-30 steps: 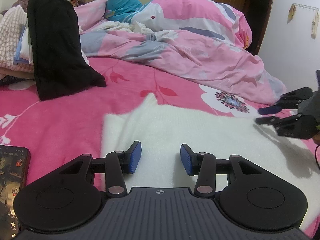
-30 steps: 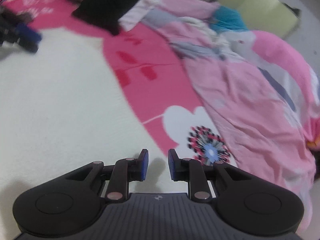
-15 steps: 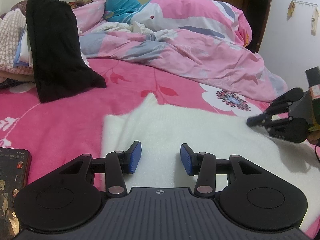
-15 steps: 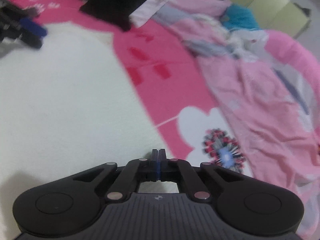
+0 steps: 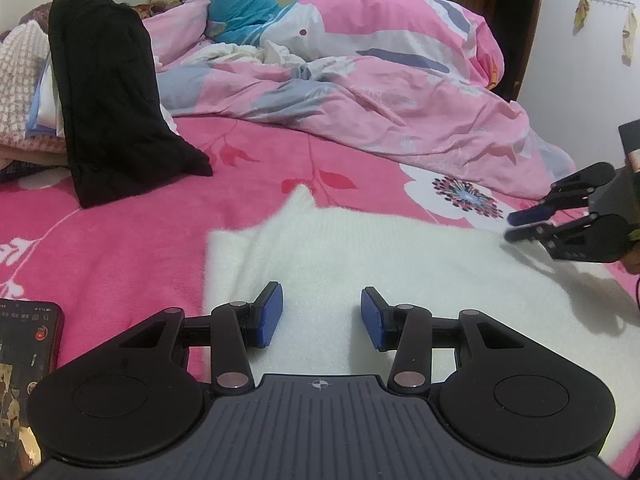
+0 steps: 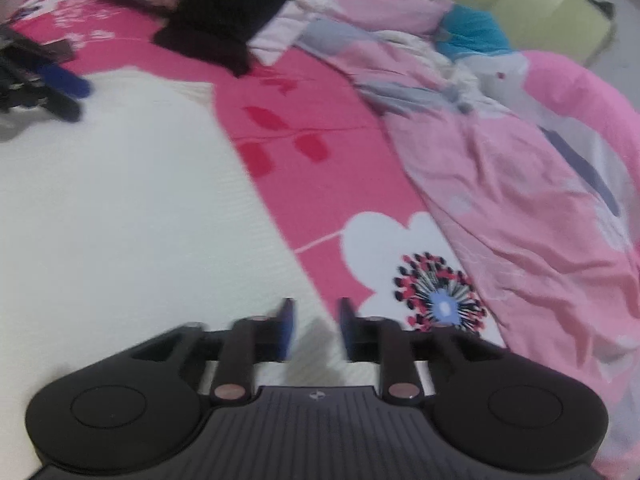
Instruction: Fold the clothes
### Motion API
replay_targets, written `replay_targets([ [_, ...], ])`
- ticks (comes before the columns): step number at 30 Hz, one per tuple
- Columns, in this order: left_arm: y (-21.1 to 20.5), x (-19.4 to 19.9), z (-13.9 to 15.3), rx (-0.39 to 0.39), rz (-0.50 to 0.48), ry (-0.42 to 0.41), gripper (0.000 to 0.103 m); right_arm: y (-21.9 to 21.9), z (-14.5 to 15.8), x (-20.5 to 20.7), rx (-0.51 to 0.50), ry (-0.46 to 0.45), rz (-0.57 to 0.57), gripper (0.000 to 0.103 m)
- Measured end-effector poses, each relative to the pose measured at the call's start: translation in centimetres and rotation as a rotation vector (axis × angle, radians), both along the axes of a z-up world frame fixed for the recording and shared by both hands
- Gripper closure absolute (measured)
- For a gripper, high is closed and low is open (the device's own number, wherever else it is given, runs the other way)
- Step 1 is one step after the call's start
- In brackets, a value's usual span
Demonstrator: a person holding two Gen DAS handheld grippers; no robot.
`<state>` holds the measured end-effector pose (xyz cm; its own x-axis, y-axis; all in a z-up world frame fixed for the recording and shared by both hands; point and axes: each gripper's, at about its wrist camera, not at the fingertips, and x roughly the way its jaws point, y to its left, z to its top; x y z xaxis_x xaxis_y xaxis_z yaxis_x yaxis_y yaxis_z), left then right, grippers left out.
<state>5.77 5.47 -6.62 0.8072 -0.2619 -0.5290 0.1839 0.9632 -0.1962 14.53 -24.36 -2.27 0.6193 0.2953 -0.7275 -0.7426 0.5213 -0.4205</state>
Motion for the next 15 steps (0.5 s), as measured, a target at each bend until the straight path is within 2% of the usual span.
replay_targets([
  [5,0.0,0.0,0.0,0.002,-0.001,0.002,0.059,0.4,-0.9,1.0,-0.044,0.082,0.044,0.07],
  [12,0.0,0.0,0.0,0.001,-0.002,0.001,0.059,0.0,-0.9,3.2,-0.003,0.225,0.011,0.071],
  [15,0.0,0.0,0.0,-0.002,-0.001,0.002,0.059,0.3,-0.7,2.8,-0.009,0.227,0.023,0.084],
])
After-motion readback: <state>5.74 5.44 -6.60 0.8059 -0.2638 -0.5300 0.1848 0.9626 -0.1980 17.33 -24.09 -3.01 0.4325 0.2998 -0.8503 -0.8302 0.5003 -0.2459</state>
